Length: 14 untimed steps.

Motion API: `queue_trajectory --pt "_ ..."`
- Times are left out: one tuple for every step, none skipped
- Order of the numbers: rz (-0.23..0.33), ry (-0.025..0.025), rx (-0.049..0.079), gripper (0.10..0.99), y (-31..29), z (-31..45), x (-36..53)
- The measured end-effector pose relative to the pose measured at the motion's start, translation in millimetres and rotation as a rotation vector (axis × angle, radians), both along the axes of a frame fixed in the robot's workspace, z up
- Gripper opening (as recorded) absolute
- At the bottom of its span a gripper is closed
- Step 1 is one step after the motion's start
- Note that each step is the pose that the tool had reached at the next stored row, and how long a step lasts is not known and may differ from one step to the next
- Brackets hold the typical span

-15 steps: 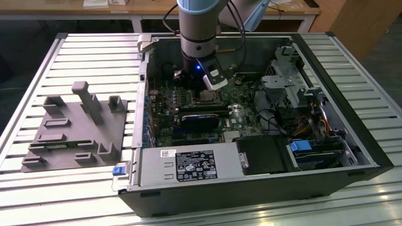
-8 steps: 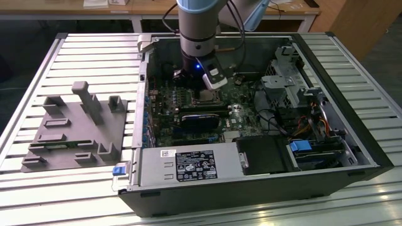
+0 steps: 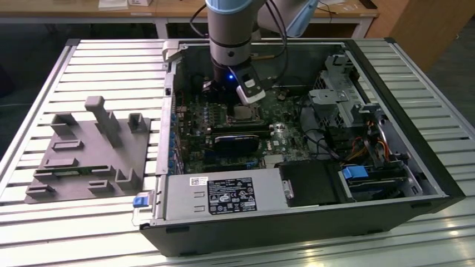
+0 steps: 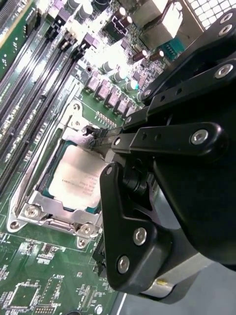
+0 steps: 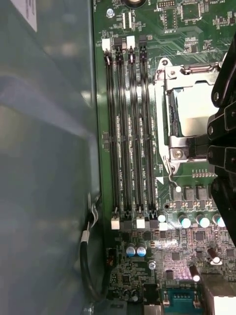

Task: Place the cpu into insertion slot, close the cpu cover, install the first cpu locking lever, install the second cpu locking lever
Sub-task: 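Close the cpu cover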

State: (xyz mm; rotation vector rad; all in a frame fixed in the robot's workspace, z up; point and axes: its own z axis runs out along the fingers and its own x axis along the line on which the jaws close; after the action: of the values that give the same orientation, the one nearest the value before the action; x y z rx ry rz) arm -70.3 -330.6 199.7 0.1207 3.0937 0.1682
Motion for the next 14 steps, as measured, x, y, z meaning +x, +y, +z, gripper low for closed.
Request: queue_trajectory --pt "0.0 0.0001 0.0 0.102 0.0 -0.2 -0.1" --pt "0.0 0.0001 0.0 0.102 0.0 -0.5 -0.1" --pt "0.0 0.0003 0.0 0.102 0.0 -0.7 -0.1" --pt "0.0 0.0003 0.0 0.102 0.0 -1.1 -0.1" --pt "0.0 0.0005 -0.001 0.102 -0.1 -1.5 -0.2" --pt "0.0 0.0005 -0.001 0.102 -0.1 -1.8 -0.2" --pt "0.0 0.0005 -0.001 0.102 -0.1 -2.0 -0.2" --pt "0.0 0.0004 -0.001 0.102 0.0 -2.1 -0.2" --pt "0.0 0.0003 -0.001 0.102 0.0 -2.2 -0.1" --pt "0.0 0.0003 -0.001 0.102 0.0 -2.3 0.4" --pt "0.0 0.0003 -0.001 0.102 0.0 -2.3 1.2" --pt "0.0 0.0002 -0.001 0.102 0.0 -2.3 2.1" --pt "0.0 0.0001 -0.001 0.102 0.0 -2.3 2.8" --pt "0.0 0.0002 -0.001 0.102 0.0 -2.3 3.6"
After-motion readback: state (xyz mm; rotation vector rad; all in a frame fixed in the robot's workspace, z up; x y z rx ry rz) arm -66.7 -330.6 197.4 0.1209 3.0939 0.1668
